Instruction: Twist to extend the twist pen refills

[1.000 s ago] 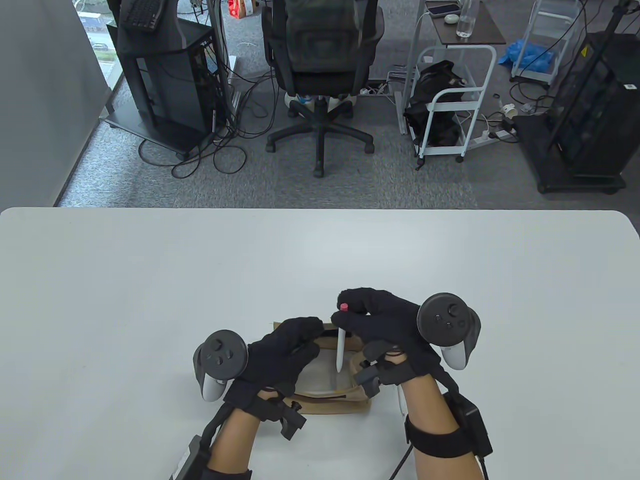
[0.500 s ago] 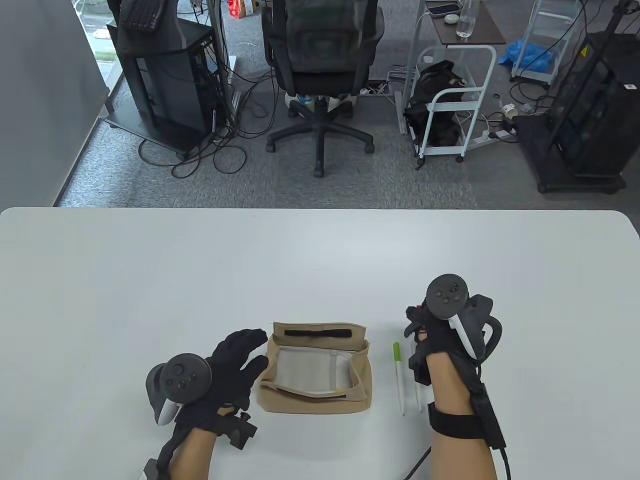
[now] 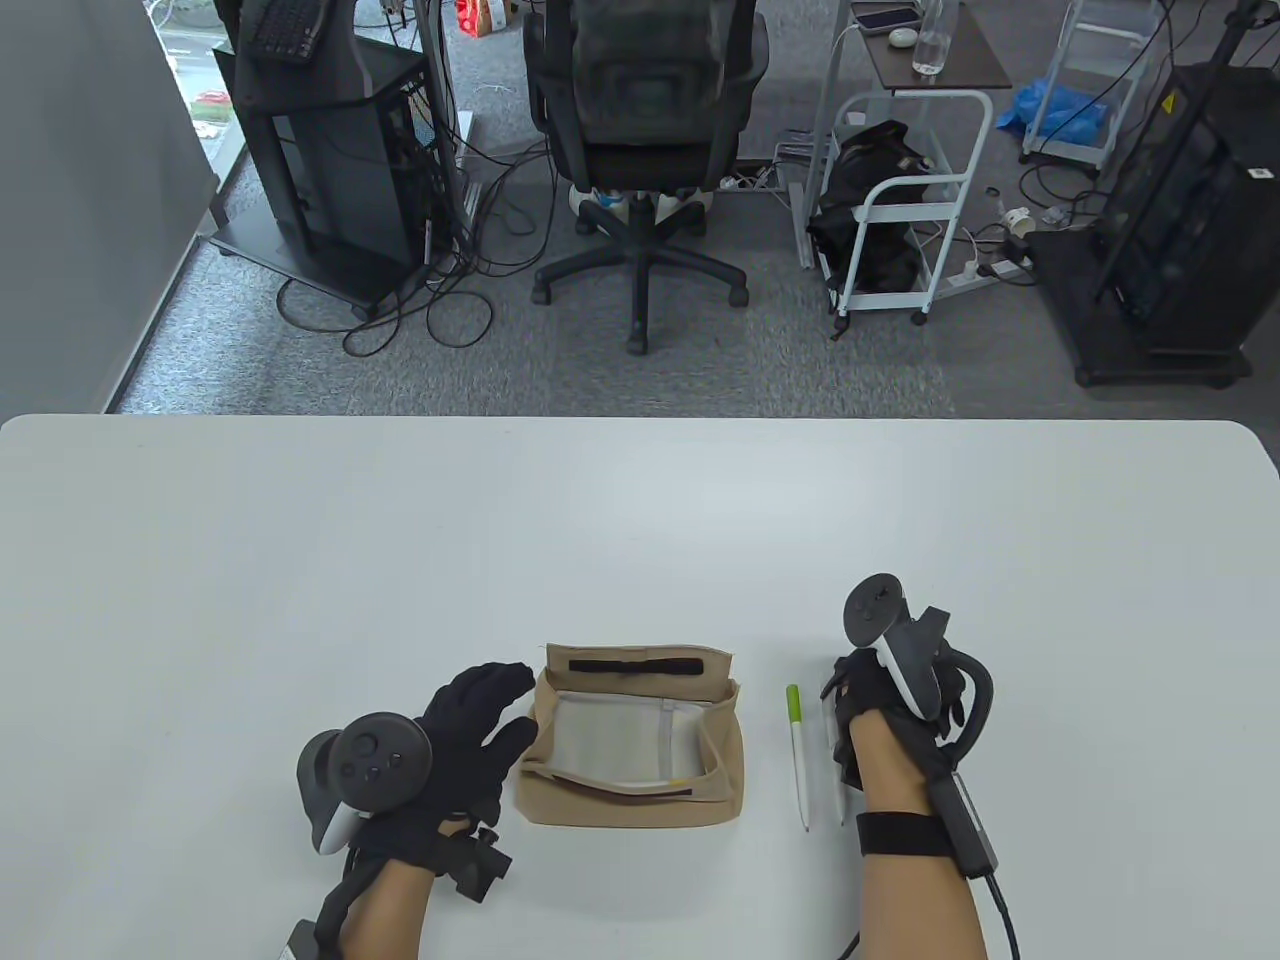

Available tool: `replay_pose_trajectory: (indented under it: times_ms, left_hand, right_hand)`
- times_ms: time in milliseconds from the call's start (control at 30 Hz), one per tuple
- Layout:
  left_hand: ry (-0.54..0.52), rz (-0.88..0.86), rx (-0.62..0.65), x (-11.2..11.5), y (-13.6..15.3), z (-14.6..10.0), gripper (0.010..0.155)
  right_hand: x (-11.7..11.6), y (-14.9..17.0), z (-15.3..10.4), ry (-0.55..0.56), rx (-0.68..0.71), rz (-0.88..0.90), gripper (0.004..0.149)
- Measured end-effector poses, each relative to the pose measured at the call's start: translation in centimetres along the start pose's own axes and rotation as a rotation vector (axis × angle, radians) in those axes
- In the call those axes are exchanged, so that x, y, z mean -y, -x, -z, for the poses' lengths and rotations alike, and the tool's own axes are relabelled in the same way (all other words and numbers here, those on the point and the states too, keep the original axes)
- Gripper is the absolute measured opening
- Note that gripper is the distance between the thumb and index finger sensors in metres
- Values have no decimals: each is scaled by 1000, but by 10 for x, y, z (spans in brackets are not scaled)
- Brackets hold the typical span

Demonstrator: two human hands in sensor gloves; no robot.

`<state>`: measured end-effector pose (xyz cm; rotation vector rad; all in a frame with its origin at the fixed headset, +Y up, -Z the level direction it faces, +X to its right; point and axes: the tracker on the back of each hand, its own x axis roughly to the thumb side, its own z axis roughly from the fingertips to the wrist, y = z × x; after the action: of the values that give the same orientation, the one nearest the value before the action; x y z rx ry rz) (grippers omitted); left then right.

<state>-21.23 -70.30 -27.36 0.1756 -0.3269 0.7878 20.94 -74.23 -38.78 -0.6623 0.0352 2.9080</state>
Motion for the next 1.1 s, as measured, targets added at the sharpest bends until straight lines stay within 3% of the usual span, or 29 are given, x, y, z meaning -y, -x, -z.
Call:
replay_pose_trajectory:
  times_ms: [300, 800, 967, 1100]
  left_hand:
    - [8, 14, -6, 0, 0, 0, 61]
    - [22, 26, -6, 2, 0, 0, 62]
    - [24, 26, -2, 3, 0, 0, 62]
    - [27, 32, 5, 3, -1, 0, 62]
  right_hand:
    - [-19, 3, 3, -52, -28, -48, 54]
    - [-19, 4, 2, -51, -49, -50, 56]
    - [3, 6, 0, -21, -62, 19, 58]
    - [46, -3, -16, 111, 15, 121, 58]
